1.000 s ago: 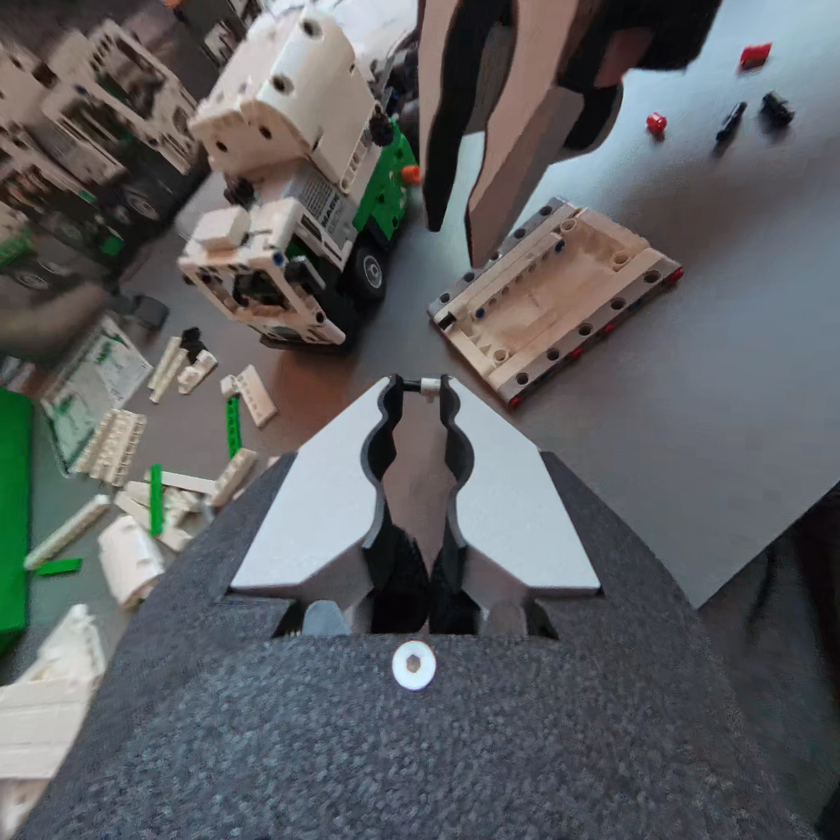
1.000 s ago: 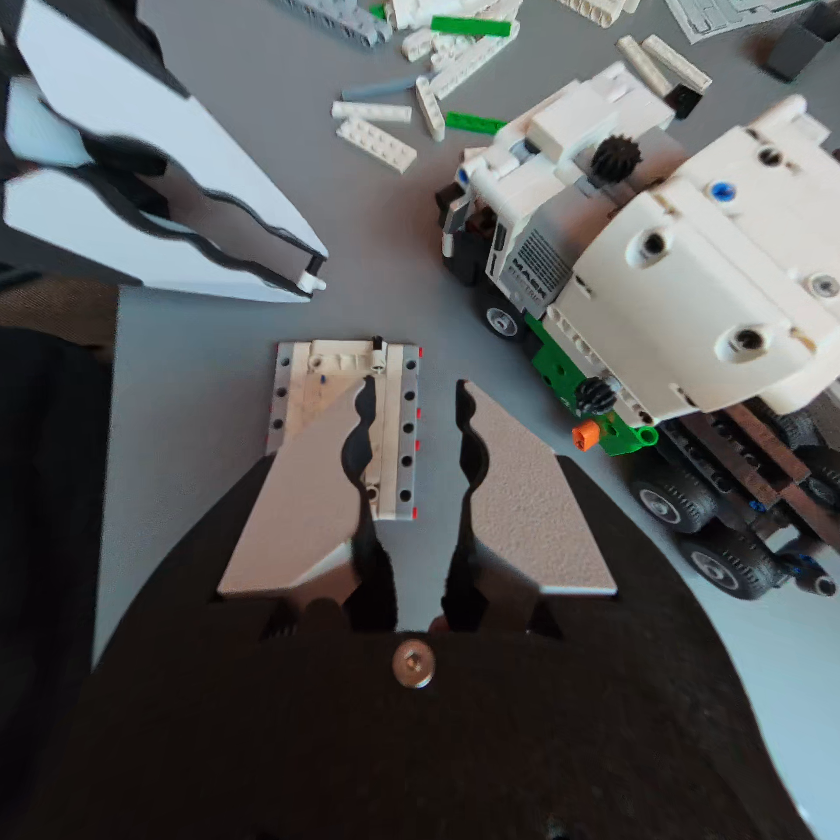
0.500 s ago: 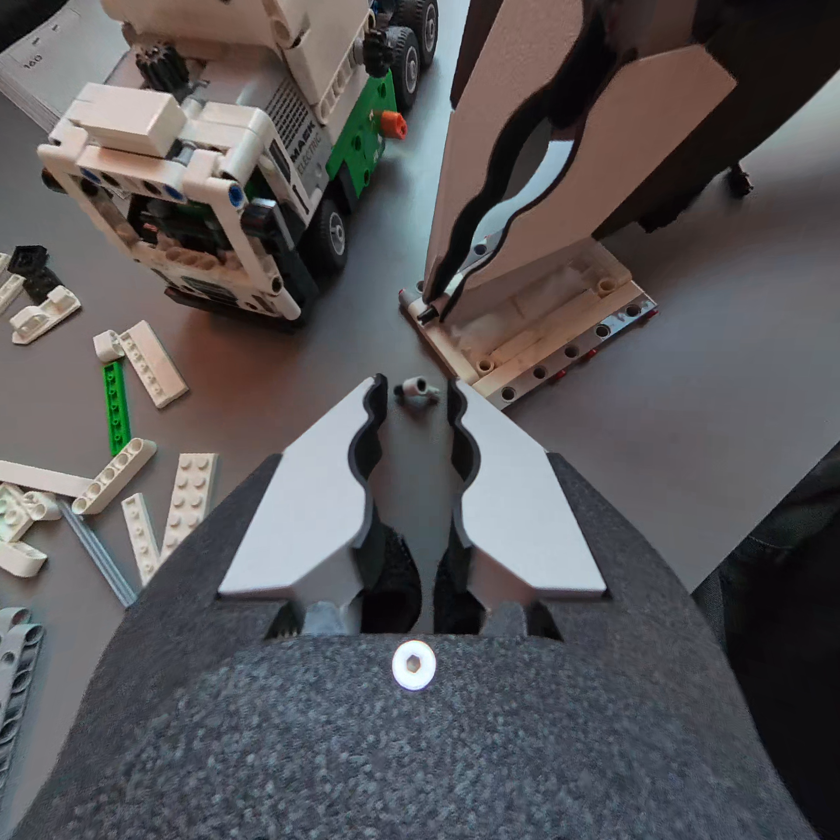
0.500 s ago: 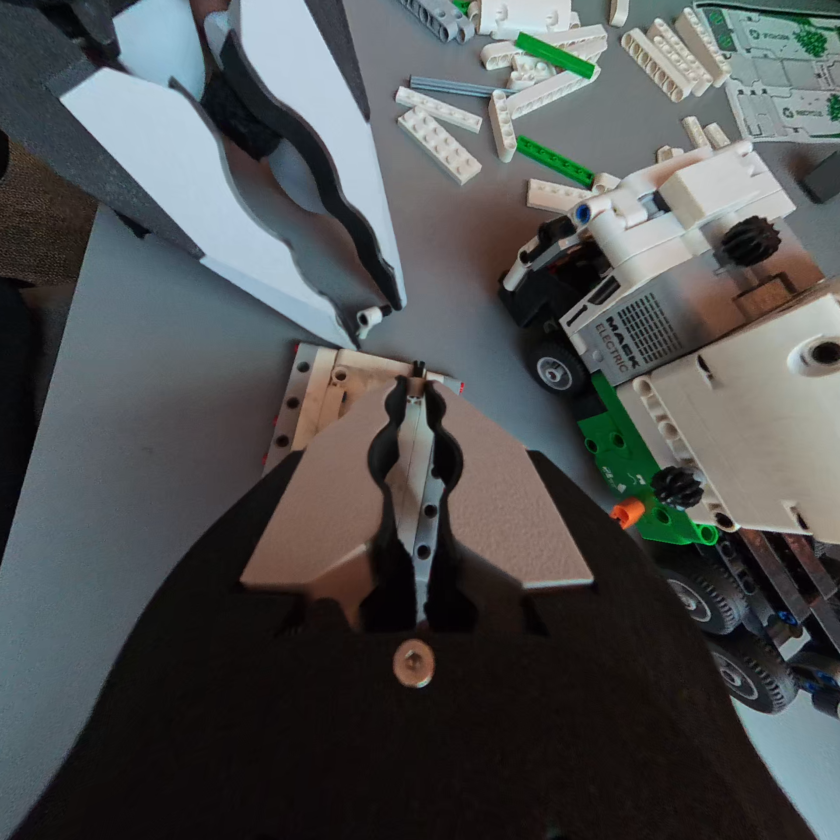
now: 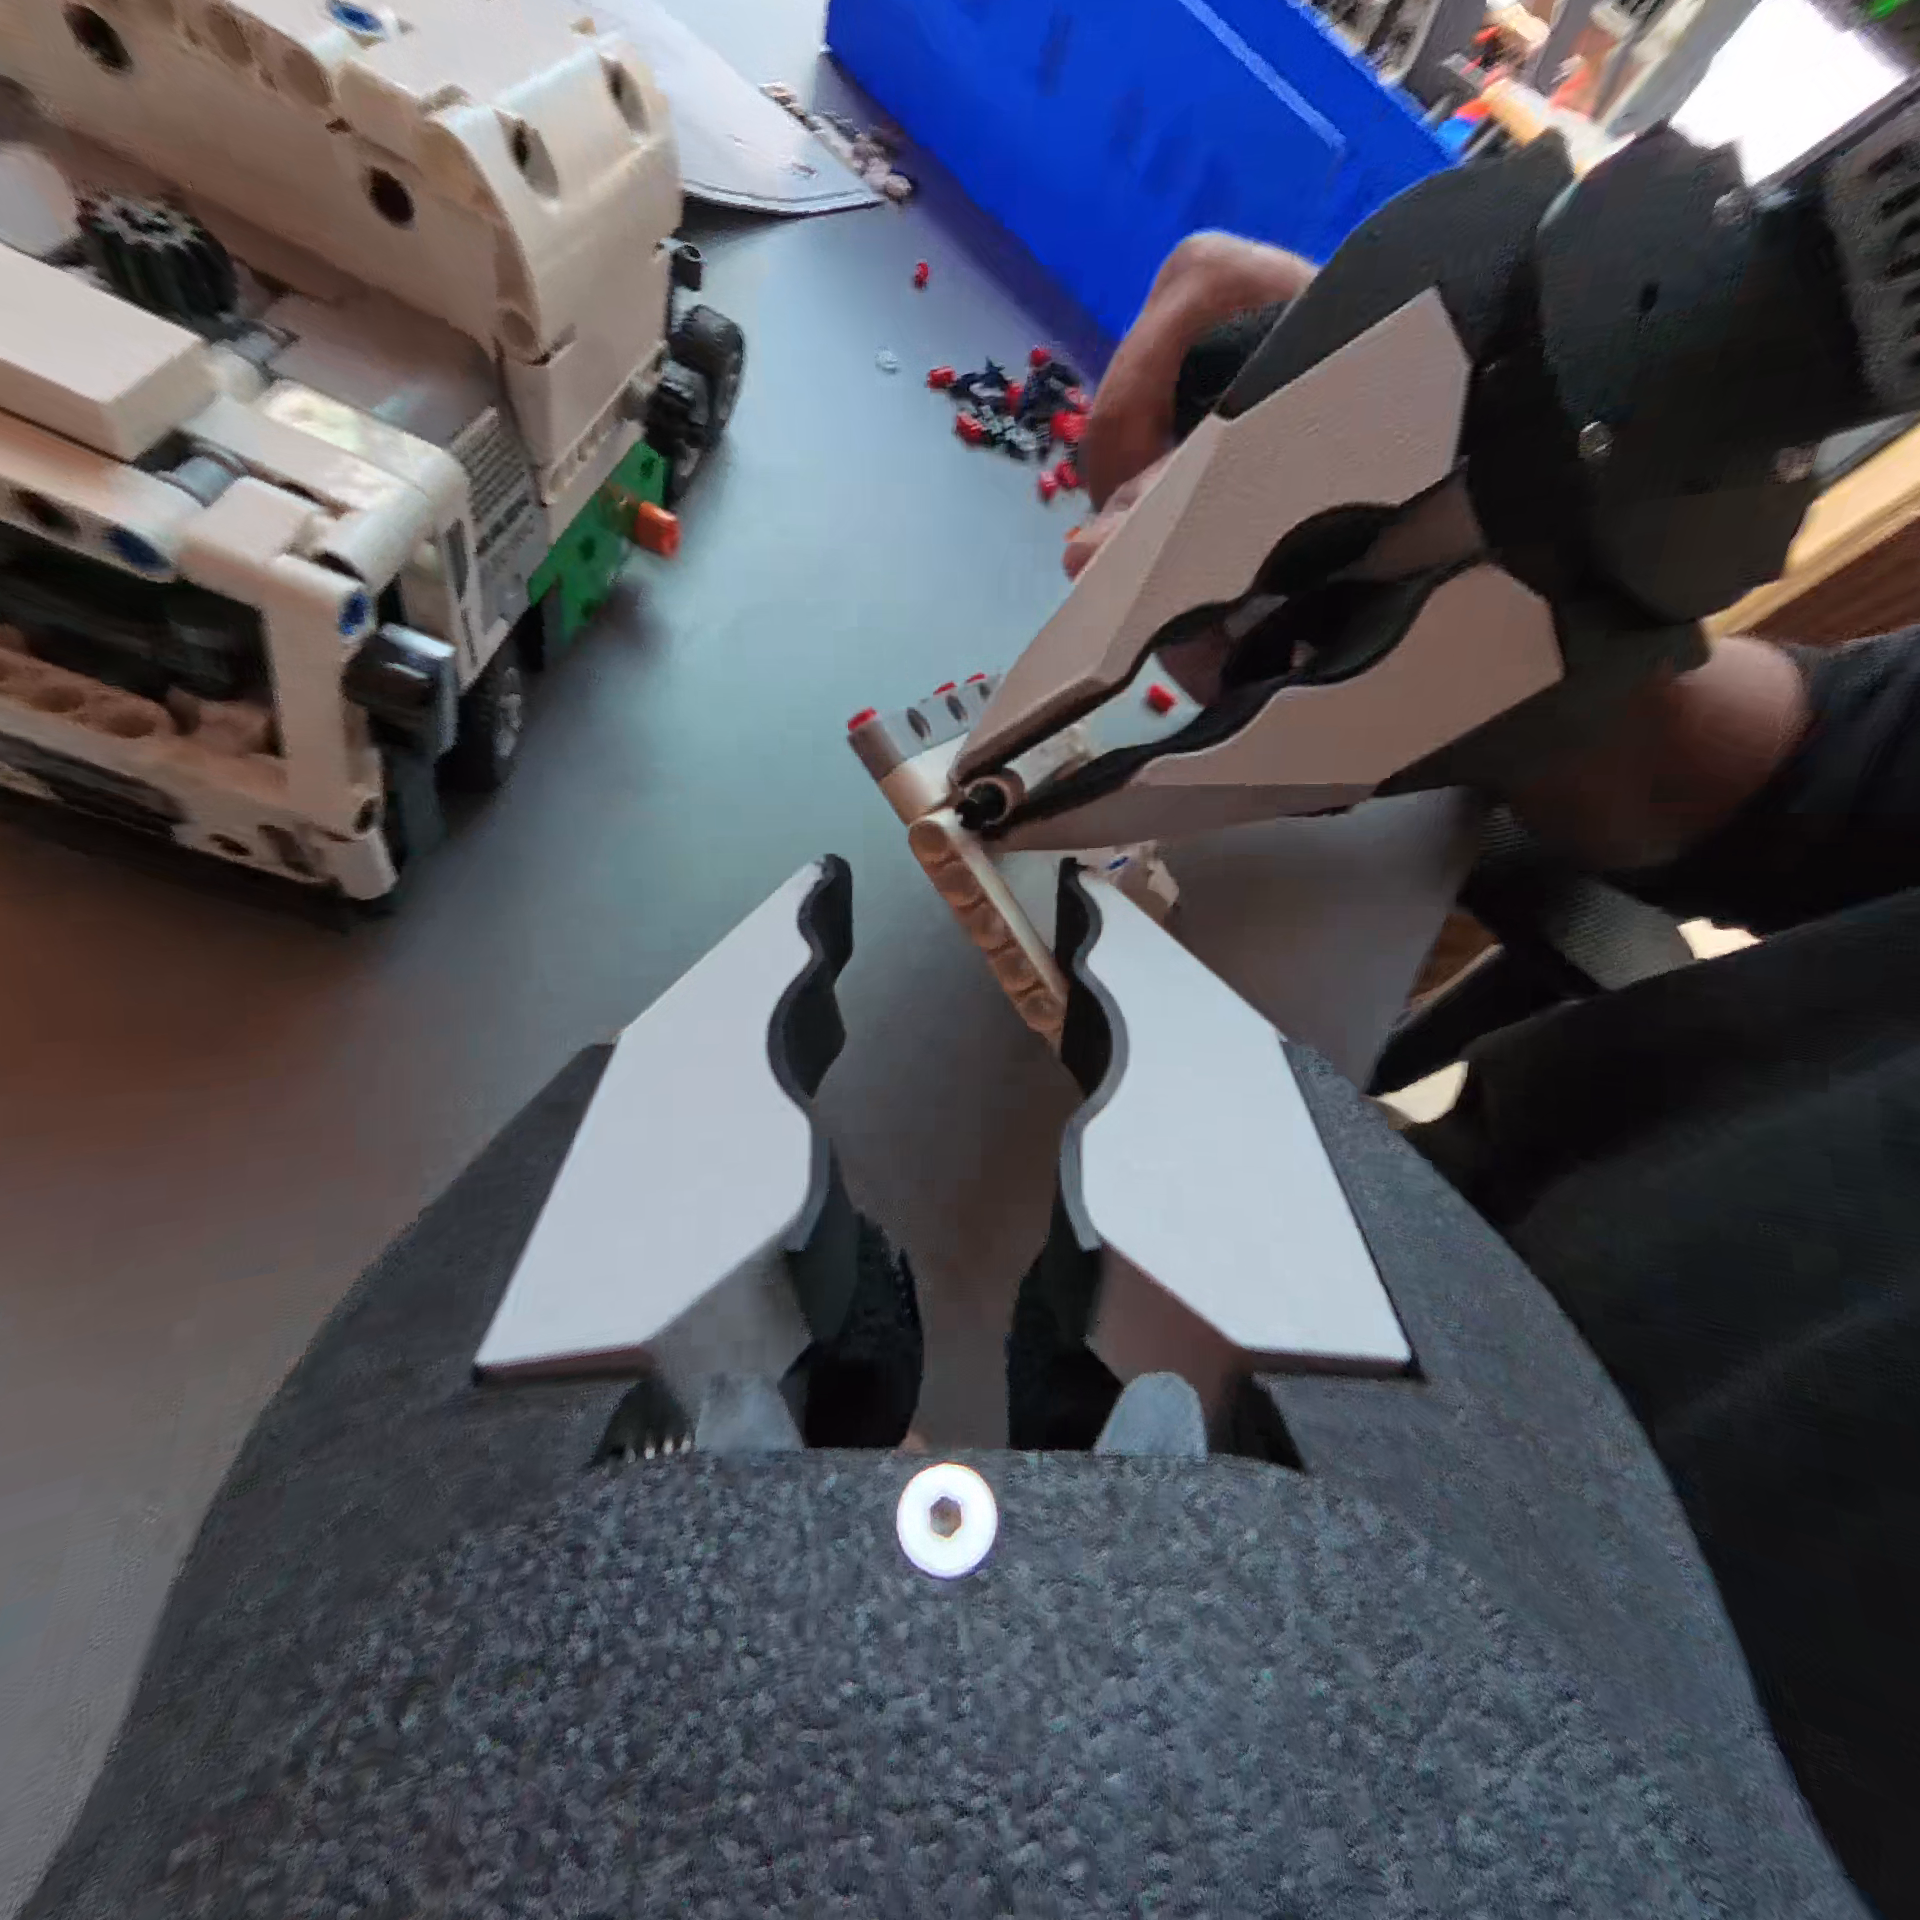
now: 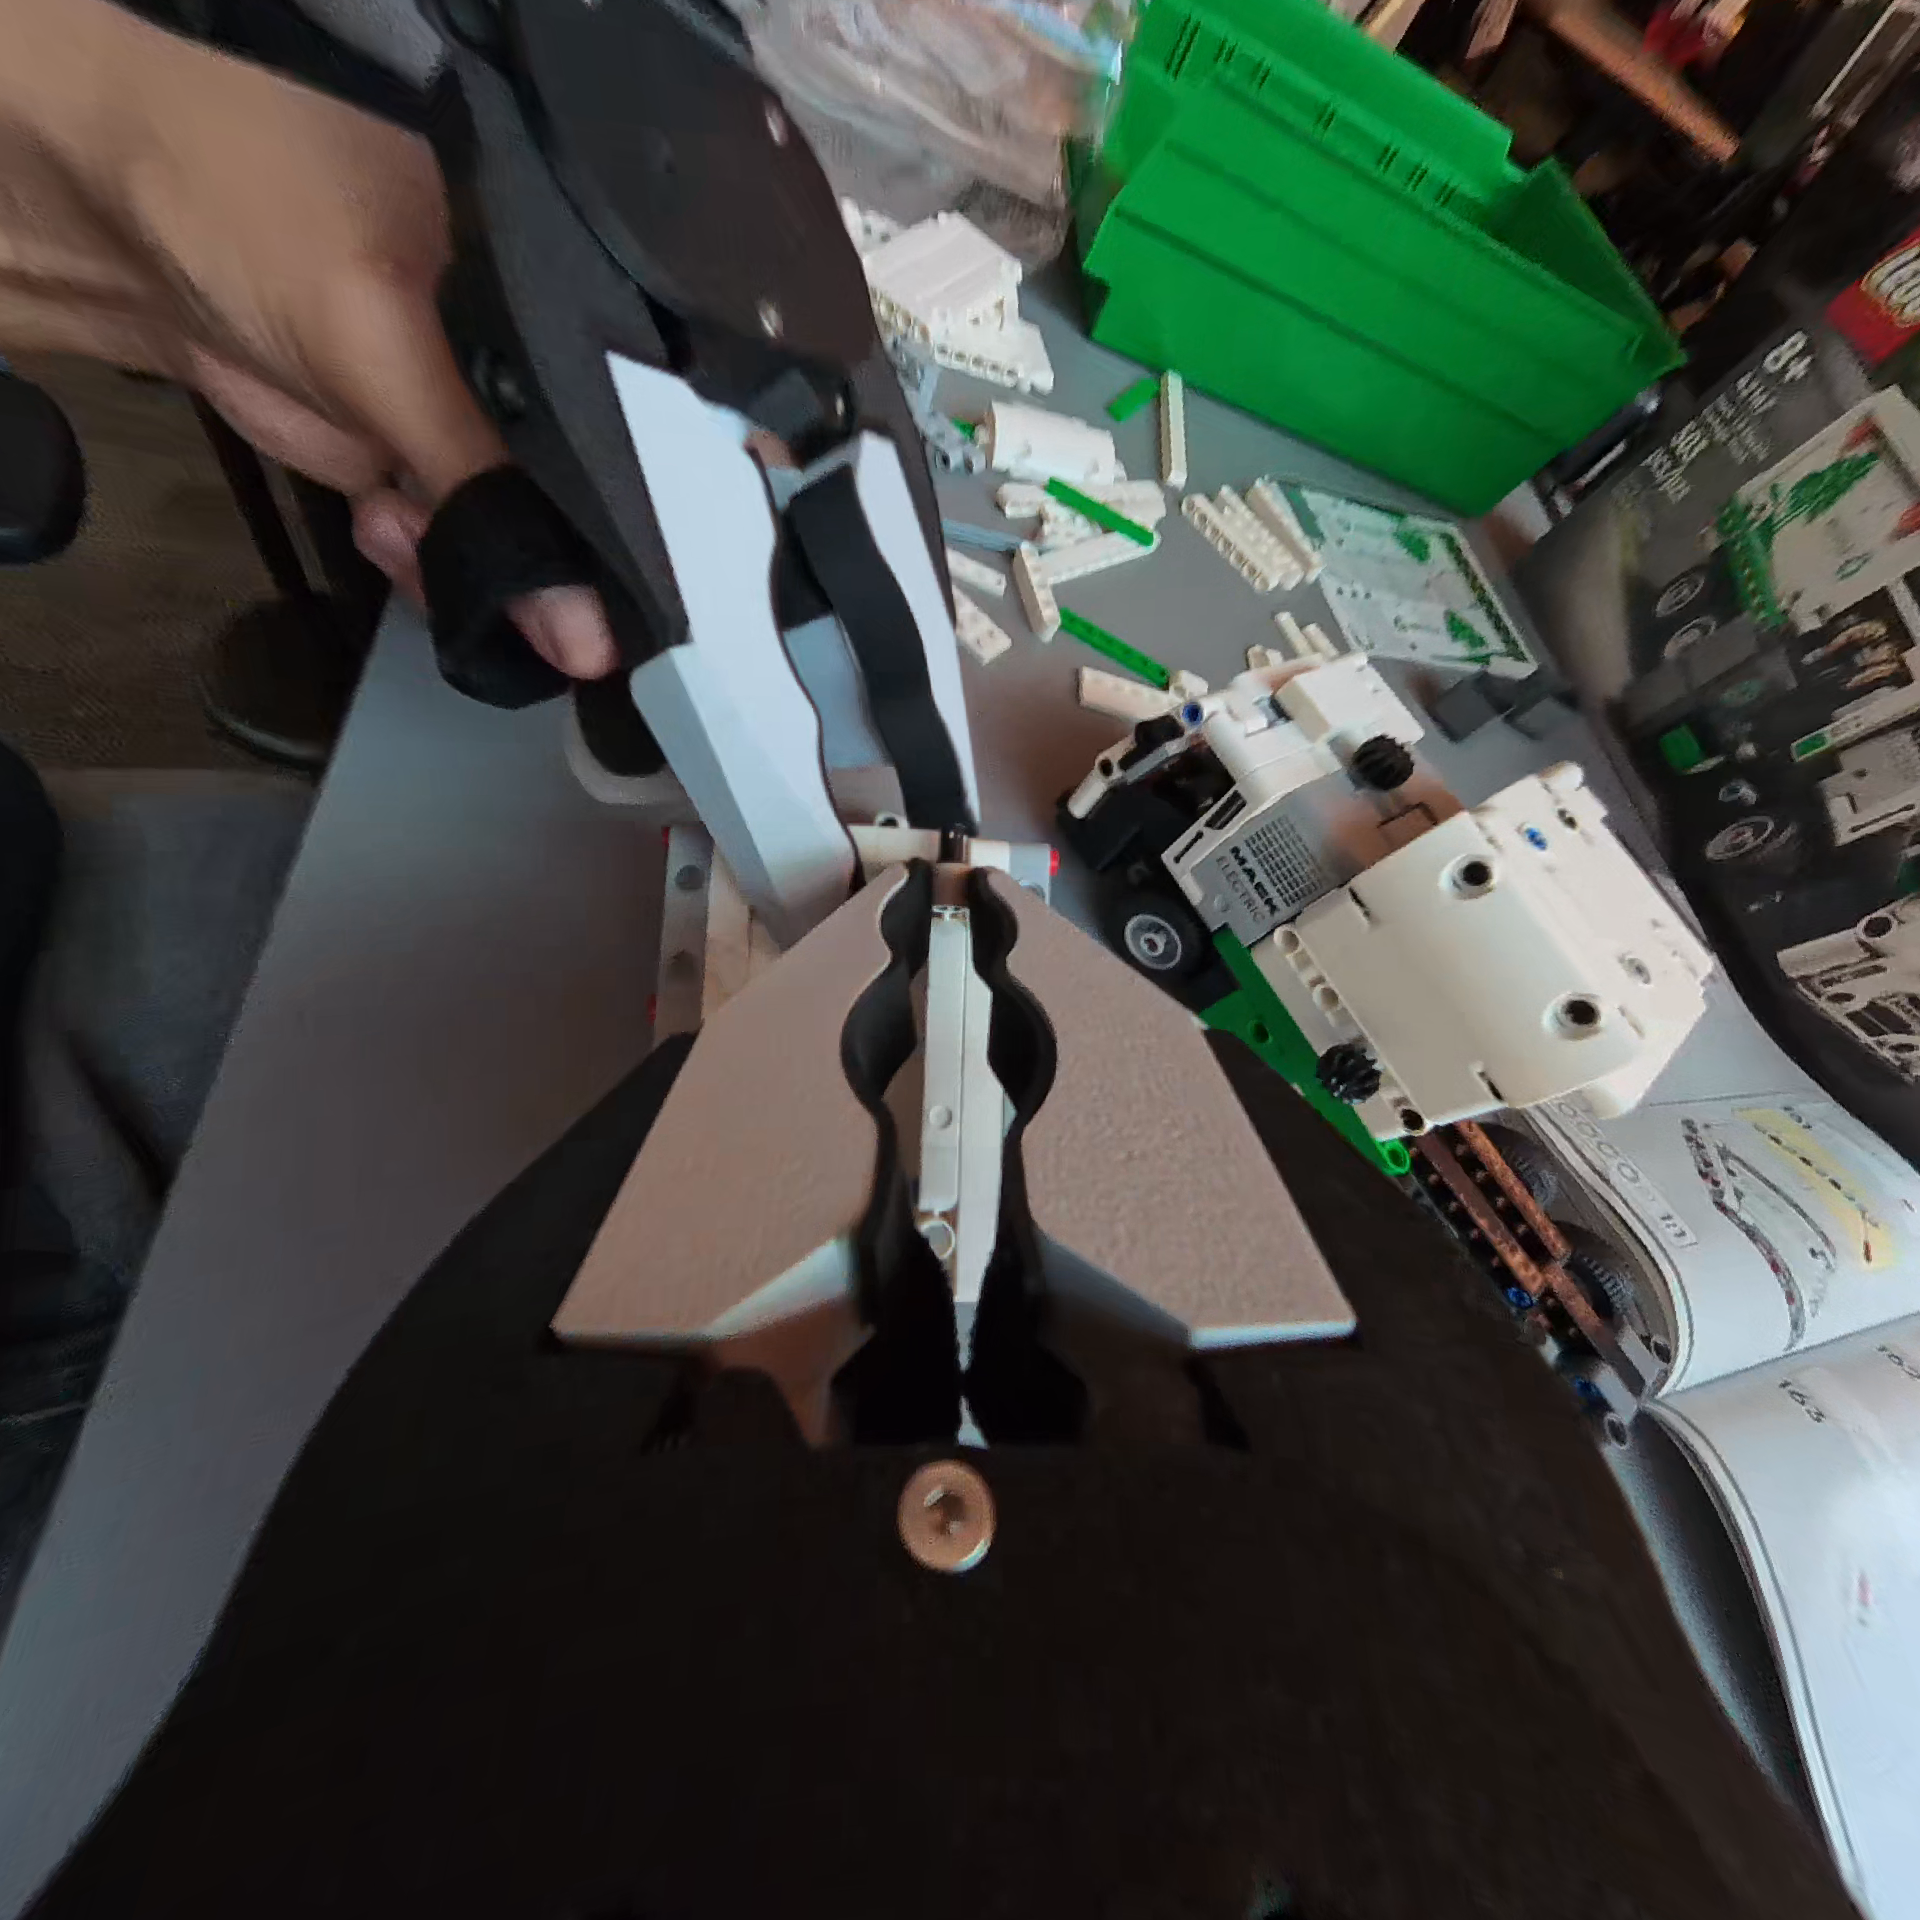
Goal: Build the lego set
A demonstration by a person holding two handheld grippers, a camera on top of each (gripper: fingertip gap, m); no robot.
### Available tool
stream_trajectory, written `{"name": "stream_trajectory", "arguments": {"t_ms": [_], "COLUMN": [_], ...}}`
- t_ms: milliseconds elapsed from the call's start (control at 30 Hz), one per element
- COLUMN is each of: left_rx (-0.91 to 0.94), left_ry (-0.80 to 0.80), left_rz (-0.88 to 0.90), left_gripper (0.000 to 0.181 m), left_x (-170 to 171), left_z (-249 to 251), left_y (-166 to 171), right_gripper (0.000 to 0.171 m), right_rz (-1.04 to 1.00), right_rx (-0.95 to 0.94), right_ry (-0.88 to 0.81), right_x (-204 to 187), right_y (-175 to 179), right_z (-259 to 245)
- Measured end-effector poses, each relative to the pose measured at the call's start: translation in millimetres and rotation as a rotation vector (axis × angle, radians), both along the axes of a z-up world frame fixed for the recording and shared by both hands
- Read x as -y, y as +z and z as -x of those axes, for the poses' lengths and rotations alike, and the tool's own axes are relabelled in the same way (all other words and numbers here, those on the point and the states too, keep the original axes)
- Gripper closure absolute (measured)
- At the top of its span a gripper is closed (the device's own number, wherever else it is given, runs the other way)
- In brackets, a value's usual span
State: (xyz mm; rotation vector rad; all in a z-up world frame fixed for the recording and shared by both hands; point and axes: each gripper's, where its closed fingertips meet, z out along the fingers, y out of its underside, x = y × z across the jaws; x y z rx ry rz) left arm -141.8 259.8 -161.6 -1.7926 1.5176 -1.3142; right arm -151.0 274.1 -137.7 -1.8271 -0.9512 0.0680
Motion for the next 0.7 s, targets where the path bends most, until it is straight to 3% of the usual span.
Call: {"name": "stream_trajectory", "arguments": {"t_ms": [33,100,200,700], "left_rx": [0.036,0.092,0.101,0.068], "left_ry": [-0.039,-0.109,-0.120,-0.085], "left_rz": [0.063,0.170,0.194,0.269], "left_gripper": [0.150,0.168,0.179,0.178], "left_x": [8.2,22.7,24.4,17.5], "left_z": [0.3,1.2,1.6,6.7], "left_y": [6.7,17.9,18.3,11.6], "right_gripper": [0.165,0.165,0.166,0.167], "right_rz": [-0.026,-0.092,-0.130,-0.340], "right_rx": [-0.025,-0.027,-0.015,0.250], "right_ry": [0.018,0.038,0.065,-0.002], "right_x": [4.8,10.4,14.7,12.5], "right_y": [6.8,16.2,20.5,17.0], "right_z": [3.4,6.3,10.5,13.5]}}
